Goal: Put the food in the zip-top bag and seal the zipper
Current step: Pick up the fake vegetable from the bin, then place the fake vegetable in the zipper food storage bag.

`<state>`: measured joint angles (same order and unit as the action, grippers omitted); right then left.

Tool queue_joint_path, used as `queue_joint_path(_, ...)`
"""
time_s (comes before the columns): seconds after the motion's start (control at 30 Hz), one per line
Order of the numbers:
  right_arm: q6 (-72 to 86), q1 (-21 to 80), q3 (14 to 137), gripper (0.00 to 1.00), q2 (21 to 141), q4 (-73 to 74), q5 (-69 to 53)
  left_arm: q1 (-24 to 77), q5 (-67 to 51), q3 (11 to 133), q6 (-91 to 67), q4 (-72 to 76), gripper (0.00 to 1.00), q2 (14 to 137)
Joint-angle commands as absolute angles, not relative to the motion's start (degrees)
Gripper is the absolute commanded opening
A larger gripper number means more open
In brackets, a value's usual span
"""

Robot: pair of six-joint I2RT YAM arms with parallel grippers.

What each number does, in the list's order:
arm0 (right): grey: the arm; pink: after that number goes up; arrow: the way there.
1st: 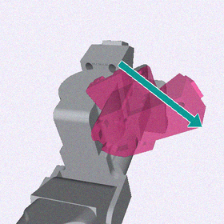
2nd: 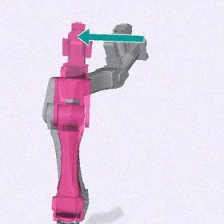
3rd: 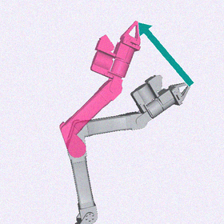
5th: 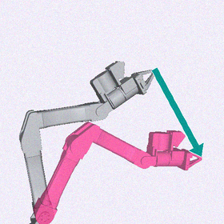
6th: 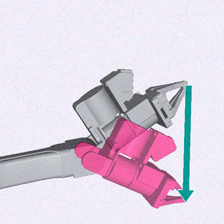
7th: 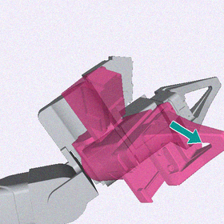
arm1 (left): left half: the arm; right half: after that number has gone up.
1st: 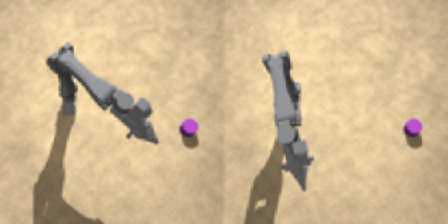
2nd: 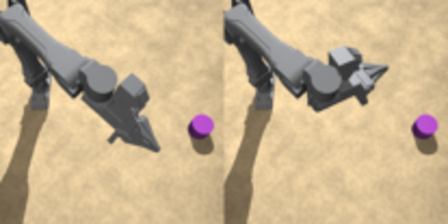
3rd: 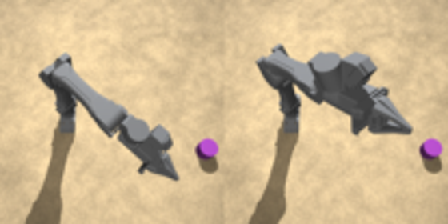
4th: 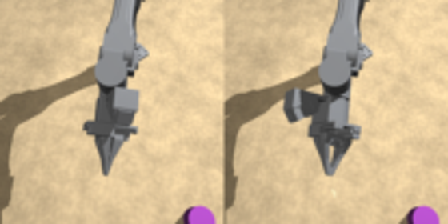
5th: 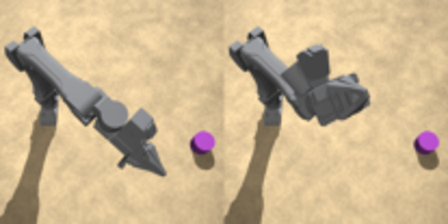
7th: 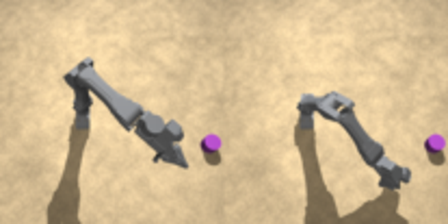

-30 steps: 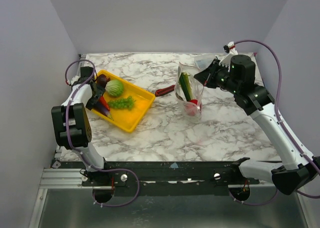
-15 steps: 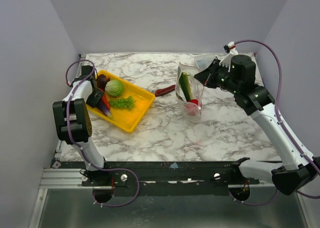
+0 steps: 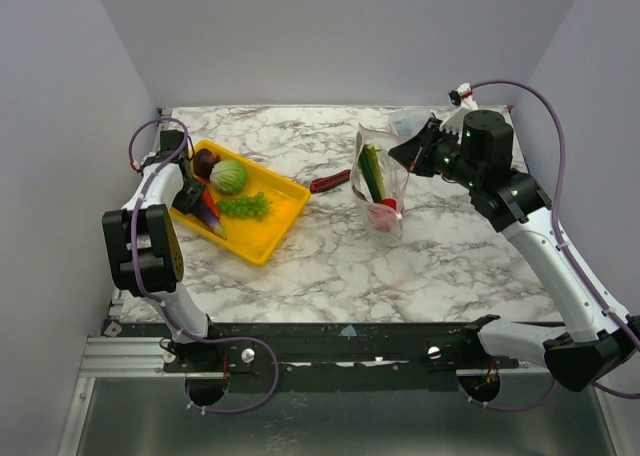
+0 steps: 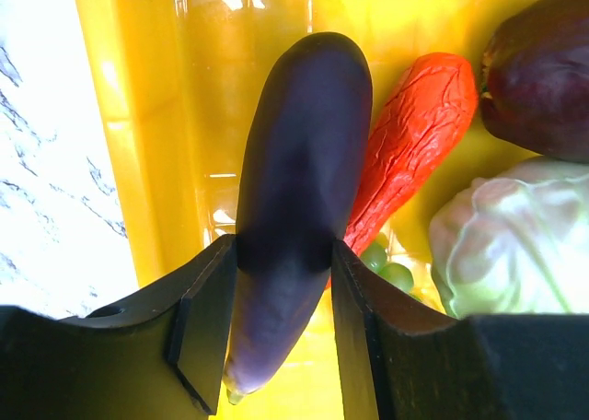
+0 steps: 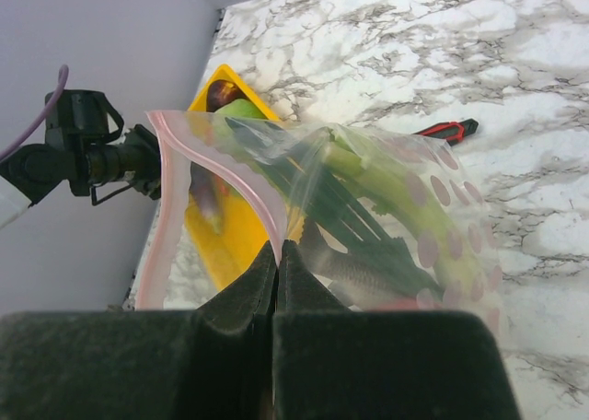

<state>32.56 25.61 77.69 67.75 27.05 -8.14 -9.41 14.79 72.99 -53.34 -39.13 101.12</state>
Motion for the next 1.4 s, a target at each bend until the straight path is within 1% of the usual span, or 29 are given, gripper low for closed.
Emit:
queue_joint_path(0.0,33.22,25.83,78.31,0.0,65.95,24.27,-7.1,-9.68,13.93,72.4,-52.59,-39.08,0.23,95.67)
queue_joint_path(0.2,33.55,25.81,78.39,0.0,66.13,24.03,-7.41,-9.62,13.43,71.64,-51.87,-38.95,0.15,91.65)
queue_joint_path(0.43,33.76,25.77,78.39,0.0,66.39,24.08,-7.57,-8.13,7.47,69.48,-50.1,-32.91,0.04,79.51)
queue_joint_path(0.47,33.9,25.76,78.31,0.0,66.41,24.0,-7.71,-7.17,7.17,69.52,-49.16,-31.41,0.01,76.86)
queue_joint_path(0.57,34.38,25.84,78.05,0.0,66.3,23.78,-8.07,-3.73,3.96,68.8,-46.78,-24.38,0.0,70.29)
queue_joint_path(0.67,34.75,25.78,77.9,0.0,66.01,23.8,-8.09,-0.82,-5.17,64.27,-45.96,-10.88,0.0,63.14)
queue_joint_path(0.73,34.89,25.83,77.94,0.0,65.86,23.81,-8.1,3.41,-8.97,60.47,-44.97,-0.78,0.0,58.79)
queue_joint_path(0.83,35.23,25.77,78.26,0.0,65.89,23.97,-8.32,11.46,-10.41,56.09,-40.01,13.98,0.0,53.42)
queue_joint_path(0.97,35.83,25.84,78.27,0.0,65.96,23.74,-8.96,22.04,-14.59,54.31,-36.31,27.78,0.0,51.23)
queue_joint_path(1.07,36.75,25.82,77.81,0.0,65.85,22.61,-9.86,28.08,-17.99,54.57,-34.4,35.11,0.0,52.09)
queue_joint_path(1.17,37.41,25.81,77.71,0.0,65.97,21.89,-10.78,34.51,-17.06,54.79,-30.07,40.29,0.0,52.62)
queue_joint_path(1.27,37.51,25.84,78.02,0.0,66.16,21.89,-11.21,39.18,-16.42,55.91,-25.27,43.04,0.0,54.09)
queue_joint_path(1.37,37.48,25.83,78.38,0.0,66.19,21.98,-11.07,42.37,-16.18,57.77,-24.61,44.33,0.0,56.43)
